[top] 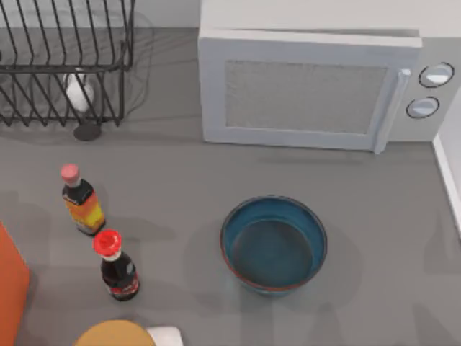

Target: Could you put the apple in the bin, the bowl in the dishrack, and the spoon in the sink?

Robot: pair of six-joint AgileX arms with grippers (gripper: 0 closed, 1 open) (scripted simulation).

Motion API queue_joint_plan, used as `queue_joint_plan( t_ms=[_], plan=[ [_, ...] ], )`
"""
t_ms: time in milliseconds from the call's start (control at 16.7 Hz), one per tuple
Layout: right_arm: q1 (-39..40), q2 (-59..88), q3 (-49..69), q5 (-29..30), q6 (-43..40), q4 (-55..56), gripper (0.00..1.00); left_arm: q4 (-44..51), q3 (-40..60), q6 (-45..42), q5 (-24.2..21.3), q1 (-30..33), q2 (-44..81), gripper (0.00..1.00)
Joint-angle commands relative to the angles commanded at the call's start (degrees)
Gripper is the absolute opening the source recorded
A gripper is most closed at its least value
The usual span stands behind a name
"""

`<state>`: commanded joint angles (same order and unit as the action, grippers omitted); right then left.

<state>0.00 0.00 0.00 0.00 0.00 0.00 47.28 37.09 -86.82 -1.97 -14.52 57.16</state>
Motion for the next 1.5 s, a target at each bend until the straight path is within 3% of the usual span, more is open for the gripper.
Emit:
queue_joint_plan(
  t_ms=[540,780,1020,1500],
  plan=[
    [0.0,0.0,0.0,0.0,0.0,0.0,1.0,-26.6,-20.1,58.4,0.9,7.6,-33.9,1.0],
    [0.0,0.0,0.0,0.0,0.0,0.0,1.0,-38.8,-29.7,77.0,1.5,11.4,-48.1,1.0],
    [0.0,0.0,0.0,0.0,0.0,0.0,1.0,-46.5,-36.3,86.0,1.9,14.2,-56.3,1.0],
    [0.0,0.0,0.0,0.0,0.0,0.0,1.0,-46.7,-36.3,86.5,2.3,14.2,-56.4,1.0]
  ],
)
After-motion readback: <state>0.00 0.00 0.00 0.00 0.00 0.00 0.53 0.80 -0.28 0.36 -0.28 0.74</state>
